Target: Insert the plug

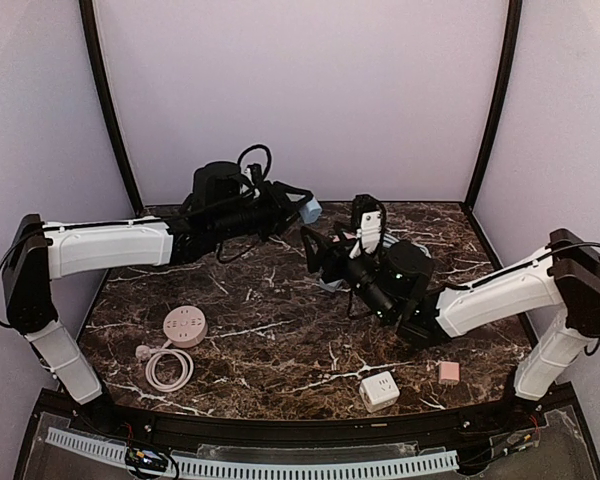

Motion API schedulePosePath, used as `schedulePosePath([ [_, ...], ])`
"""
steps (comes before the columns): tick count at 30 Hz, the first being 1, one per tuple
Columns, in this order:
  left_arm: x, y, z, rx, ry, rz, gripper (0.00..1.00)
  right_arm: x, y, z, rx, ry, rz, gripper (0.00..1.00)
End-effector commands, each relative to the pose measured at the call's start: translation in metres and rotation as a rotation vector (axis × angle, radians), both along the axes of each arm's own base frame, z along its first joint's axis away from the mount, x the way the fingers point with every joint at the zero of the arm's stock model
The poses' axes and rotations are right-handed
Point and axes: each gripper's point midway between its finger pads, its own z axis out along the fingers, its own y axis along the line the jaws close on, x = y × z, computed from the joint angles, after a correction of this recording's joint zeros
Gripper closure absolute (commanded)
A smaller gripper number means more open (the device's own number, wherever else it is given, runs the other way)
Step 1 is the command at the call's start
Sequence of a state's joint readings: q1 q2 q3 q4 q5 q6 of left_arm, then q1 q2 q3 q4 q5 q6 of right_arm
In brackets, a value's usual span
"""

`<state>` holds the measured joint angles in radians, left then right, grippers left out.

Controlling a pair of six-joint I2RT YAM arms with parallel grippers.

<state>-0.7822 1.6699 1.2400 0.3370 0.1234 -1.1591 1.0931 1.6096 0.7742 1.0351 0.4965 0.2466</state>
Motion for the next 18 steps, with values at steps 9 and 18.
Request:
schedulePosePath([
  [9, -0.014, 0.001, 0.033, -0.164, -0.012, -0.053, 0.99, 0.025, 0.012, 0.019, 0.046, -0.065, -0.088, 0.35],
  [18, -0.017, 0.004, 0.036, -0.168, -0.013, -0.052, 0.99, 0.036, 0.018, 0.019, 0.017, -0.079, -0.121, 0.48],
])
